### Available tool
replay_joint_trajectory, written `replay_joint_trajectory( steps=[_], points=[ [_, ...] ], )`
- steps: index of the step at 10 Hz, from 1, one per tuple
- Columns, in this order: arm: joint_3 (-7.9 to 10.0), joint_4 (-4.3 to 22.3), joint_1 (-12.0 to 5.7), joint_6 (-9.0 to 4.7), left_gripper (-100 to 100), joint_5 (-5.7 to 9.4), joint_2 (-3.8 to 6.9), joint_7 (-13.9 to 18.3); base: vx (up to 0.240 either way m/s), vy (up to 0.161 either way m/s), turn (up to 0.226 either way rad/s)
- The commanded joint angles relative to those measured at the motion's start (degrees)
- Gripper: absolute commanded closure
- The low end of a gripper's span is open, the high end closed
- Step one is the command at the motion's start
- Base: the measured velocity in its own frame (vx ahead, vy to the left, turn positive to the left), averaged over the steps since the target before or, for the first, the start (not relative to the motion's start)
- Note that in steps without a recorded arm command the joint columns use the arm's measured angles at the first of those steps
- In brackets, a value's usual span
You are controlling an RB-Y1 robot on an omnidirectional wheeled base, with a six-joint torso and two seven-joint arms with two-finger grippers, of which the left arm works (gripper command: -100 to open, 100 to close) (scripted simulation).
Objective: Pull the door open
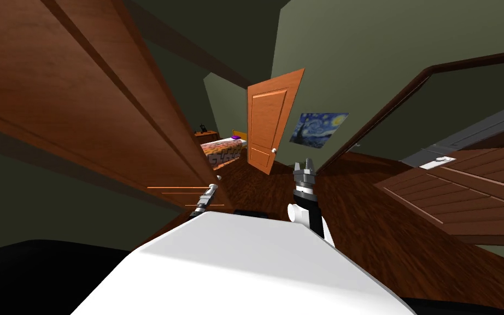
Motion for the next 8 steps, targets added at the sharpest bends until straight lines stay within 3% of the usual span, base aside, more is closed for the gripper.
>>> replay_joint_trajectory(
  steps=[1, 8],
  points=[
    [-0.69, 0.4, 0.36, -1.05, 100, -0.38, 0.45, 0.7, -0.207, 0.054, -0.137],
    [-3.38, 2.4, 1.41, -5.56, 100, -1.87, 2.71, 4.2, -0.197, 0.042, -0.126]
  ],
)
